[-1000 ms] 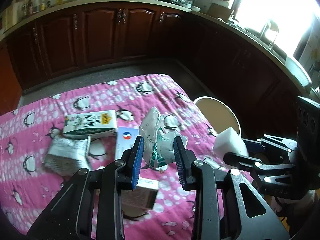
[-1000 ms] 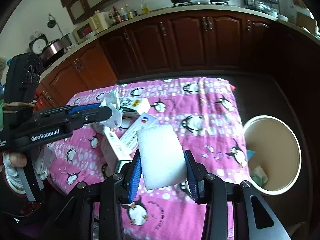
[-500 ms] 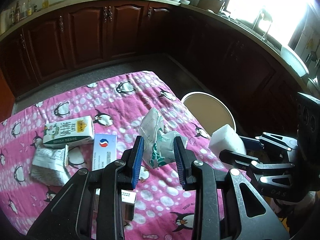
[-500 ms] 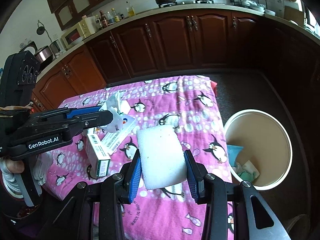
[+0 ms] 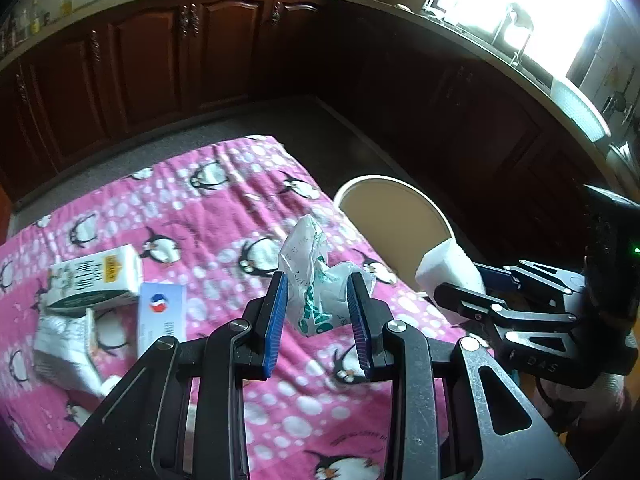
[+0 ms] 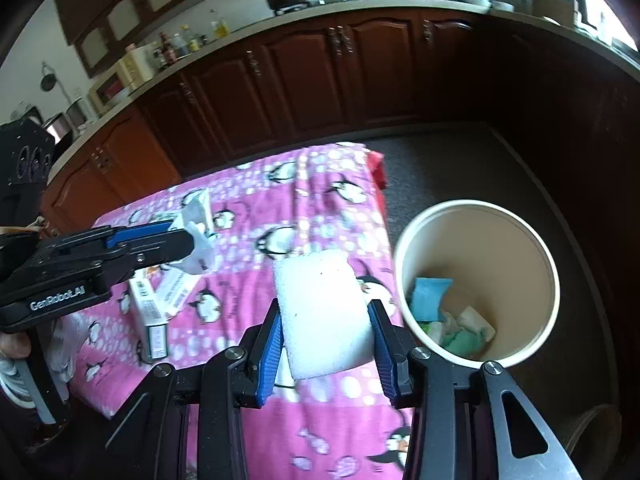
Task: Collect trash
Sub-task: 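Carry the tissue and foam block over the white bucket and open both grippers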
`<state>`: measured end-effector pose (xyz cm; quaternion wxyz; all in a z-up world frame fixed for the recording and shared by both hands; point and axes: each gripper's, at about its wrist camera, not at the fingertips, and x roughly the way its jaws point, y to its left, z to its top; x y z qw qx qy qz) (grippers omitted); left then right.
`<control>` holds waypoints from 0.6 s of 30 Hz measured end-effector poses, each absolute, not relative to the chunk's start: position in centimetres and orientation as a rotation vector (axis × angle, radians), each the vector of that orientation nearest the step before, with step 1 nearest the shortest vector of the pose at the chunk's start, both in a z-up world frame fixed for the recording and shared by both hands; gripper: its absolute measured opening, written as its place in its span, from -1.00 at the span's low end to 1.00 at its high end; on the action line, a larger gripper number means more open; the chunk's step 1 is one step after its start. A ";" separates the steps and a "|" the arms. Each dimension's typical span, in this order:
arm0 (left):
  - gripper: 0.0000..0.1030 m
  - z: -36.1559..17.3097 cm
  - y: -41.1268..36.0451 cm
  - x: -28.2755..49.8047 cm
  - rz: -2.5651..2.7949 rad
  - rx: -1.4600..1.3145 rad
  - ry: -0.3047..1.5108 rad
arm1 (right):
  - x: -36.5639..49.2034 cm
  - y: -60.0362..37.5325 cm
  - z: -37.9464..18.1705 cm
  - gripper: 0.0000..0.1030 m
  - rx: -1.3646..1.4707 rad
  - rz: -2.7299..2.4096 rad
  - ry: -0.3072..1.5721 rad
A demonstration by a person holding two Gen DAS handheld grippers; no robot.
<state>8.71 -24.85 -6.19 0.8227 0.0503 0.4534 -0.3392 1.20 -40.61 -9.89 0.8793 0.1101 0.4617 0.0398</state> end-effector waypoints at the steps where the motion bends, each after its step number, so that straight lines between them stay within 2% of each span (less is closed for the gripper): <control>1: -0.45 -6.3 -25.2 8.7 -0.728 0.107 0.968 | 1.2 -41.2 -10.2 -0.23 0.235 0.071 0.967; 18: -0.45 -10.5 -35.4 11.3 -0.820 0.131 1.067 | 2.8 -49.7 -14.7 -0.22 0.315 -0.105 1.044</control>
